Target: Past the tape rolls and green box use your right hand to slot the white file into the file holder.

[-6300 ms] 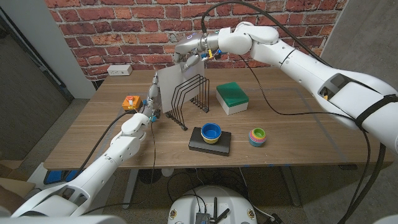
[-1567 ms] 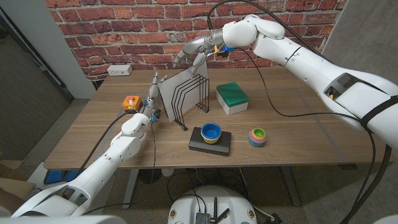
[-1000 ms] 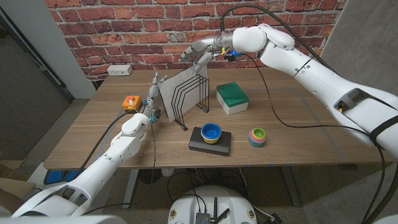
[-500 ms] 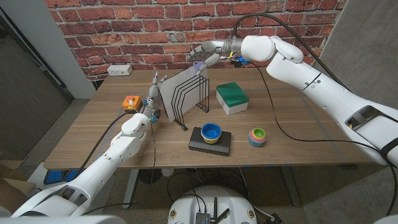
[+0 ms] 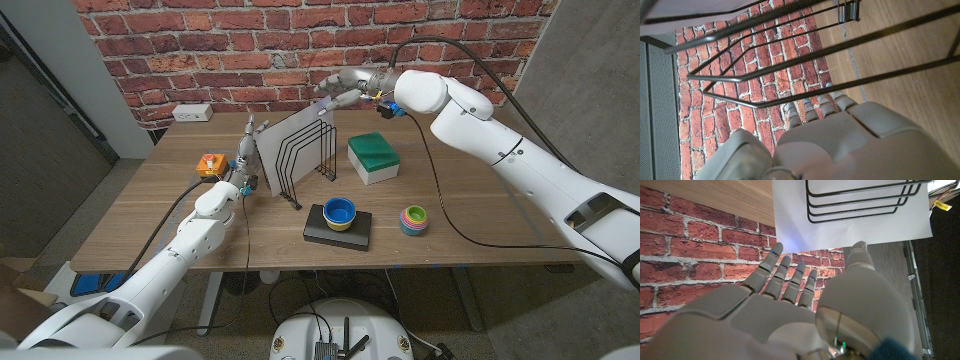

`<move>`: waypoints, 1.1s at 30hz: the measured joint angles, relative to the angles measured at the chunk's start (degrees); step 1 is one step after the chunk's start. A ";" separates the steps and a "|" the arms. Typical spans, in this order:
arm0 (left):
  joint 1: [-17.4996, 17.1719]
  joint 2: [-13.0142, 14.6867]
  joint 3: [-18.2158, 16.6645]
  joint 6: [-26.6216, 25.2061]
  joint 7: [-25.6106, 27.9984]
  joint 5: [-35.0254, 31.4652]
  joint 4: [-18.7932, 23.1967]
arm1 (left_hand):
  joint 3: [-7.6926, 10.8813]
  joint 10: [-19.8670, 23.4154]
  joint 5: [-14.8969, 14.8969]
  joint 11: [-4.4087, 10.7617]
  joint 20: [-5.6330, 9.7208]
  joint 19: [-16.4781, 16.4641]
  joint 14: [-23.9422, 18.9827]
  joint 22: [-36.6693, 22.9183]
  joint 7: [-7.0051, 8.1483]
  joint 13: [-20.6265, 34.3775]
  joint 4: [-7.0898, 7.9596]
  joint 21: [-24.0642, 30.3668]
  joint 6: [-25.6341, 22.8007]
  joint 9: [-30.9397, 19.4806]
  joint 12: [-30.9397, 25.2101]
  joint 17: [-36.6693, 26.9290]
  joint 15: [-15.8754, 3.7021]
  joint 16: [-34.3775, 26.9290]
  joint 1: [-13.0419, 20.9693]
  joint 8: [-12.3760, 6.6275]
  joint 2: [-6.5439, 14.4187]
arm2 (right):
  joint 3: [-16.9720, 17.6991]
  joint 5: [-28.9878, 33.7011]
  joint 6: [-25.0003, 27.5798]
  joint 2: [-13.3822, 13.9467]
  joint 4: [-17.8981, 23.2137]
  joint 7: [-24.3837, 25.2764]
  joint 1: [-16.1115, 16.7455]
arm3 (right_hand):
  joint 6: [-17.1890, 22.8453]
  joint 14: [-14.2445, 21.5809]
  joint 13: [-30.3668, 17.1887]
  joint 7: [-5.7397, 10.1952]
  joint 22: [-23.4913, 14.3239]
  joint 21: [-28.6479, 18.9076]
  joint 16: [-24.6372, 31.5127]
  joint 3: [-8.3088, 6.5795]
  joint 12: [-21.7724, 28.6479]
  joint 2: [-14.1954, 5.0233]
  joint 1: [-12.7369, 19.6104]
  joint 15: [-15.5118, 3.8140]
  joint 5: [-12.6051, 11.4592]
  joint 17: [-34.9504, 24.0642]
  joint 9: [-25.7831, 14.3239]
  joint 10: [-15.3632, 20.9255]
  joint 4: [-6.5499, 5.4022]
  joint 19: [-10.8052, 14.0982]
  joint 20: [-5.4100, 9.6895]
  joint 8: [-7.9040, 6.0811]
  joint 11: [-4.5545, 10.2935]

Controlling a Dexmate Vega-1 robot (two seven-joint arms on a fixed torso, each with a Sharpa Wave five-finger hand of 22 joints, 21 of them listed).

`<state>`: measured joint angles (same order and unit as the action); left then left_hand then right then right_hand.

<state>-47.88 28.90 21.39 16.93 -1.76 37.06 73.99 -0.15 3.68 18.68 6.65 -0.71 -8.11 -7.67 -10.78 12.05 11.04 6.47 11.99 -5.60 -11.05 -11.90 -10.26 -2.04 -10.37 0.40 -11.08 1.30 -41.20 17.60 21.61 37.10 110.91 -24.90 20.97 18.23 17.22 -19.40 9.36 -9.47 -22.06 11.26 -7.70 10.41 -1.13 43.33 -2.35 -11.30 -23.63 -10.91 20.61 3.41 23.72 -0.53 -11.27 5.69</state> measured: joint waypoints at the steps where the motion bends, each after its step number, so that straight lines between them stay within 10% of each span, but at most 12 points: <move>1: 0.00 0.00 0.00 0.00 0.00 0.00 0.00 | 0.00 0.00 0.00 0.00 0.00 0.00 0.00 0.00 0.00 0.00 0.00 0.00 0.00 0.00 0.00 0.00 0.00 0.00 0.00 0.00 0.00 | 0.21 0.00 0.00 0.02 0.35 0.00 0.48 | 0.12 0.00 0.01 -0.11 0.00 0.14 0.00 0.00 0.00 -0.09 -0.20 0.00 0.00 0.00 0.00 -0.10 0.00 0.00 0.00 0.00 -0.10; 33: -0.01 -0.08 0.04 0.00 0.04 -0.03 -0.02 | 0.00 0.00 0.00 0.00 0.00 0.00 0.00 0.00 0.00 0.00 0.00 0.00 0.00 0.00 0.00 0.00 0.00 0.00 0.00 0.00 0.00 | 11.17 -17.05 6.34 3.23 4.77 26.64 17.55 | 0.43 -4.62 3.09 -0.45 0.15 4.68 -0.68 1.23 -0.26 -2.27 -7.22 0.29 0.28 2.12 0.26 -3.32 -2.85 -3.67 1.88 0.45 -0.39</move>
<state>-47.89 28.82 21.42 16.93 -1.71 37.03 73.97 -0.15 3.68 18.68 6.65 -0.72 -8.12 -7.67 -10.78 12.05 11.04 6.47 11.99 -5.60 -11.05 -11.90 -10.26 -2.04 -10.37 0.40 -11.08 1.30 -30.03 0.55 27.95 40.32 115.68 1.73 38.52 18.66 12.60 -16.31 8.90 -9.32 -17.38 10.58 -6.47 10.15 -3.40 36.11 -2.06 -11.02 -21.51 -10.65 17.29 0.56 20.05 1.35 -10.82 5.30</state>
